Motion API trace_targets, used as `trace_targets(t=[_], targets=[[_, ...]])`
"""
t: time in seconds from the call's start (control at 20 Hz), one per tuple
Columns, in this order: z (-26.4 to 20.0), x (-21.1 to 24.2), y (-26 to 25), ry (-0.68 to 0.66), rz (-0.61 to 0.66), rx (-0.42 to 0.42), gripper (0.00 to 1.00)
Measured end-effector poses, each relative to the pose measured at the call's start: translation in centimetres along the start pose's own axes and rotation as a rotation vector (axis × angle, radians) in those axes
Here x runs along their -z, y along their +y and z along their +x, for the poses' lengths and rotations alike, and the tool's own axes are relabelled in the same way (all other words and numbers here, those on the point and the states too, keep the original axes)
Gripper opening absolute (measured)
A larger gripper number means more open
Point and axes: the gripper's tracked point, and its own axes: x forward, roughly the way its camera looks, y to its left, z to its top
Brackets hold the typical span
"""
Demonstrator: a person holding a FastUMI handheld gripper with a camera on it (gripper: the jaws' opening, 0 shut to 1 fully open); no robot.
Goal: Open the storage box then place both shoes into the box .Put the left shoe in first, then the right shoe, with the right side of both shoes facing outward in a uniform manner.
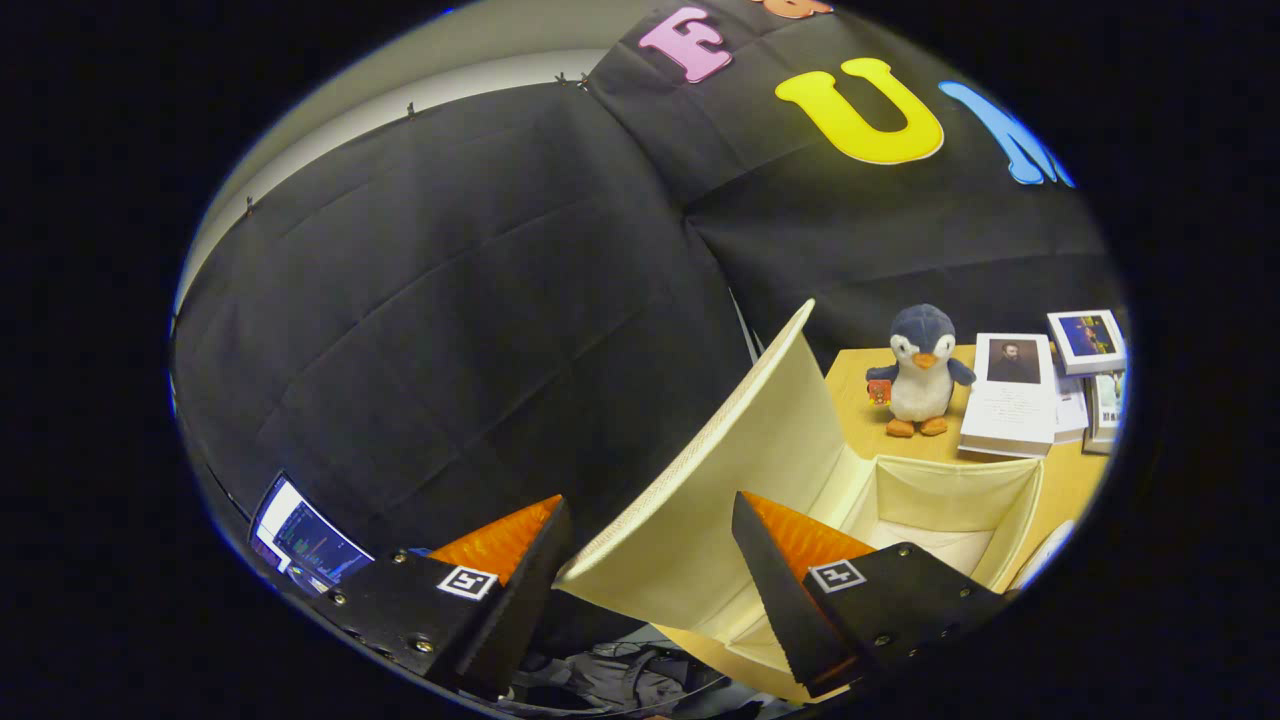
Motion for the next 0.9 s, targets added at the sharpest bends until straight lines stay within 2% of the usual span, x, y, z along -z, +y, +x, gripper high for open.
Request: trace_targets(t=[0.25,0.4,0.5,0.6,0.7,0.8,0.9], targets=[[-4.2,-0.9,-4.2,-0.031,-0.016,0.037,0.97],[-7.9,-1.1,-9.0,-0.035,-0.070,0.152,0.98],[-9.4,-0.5,-11.2,-0.025,-0.096,0.191,0.97],[-8.9,-0.1,-11.0,-0.005,-0.045,0.134,0.97],[-7.4,-1.0,-8.6,-0.025,0.028,0.036,0.97],[-5.8,-2.3,-6.1,-0.047,0.028,-0.035,0.97],[-3.6,-2.2,-4.3,-0.032,-0.004,-0.066,0.97]])
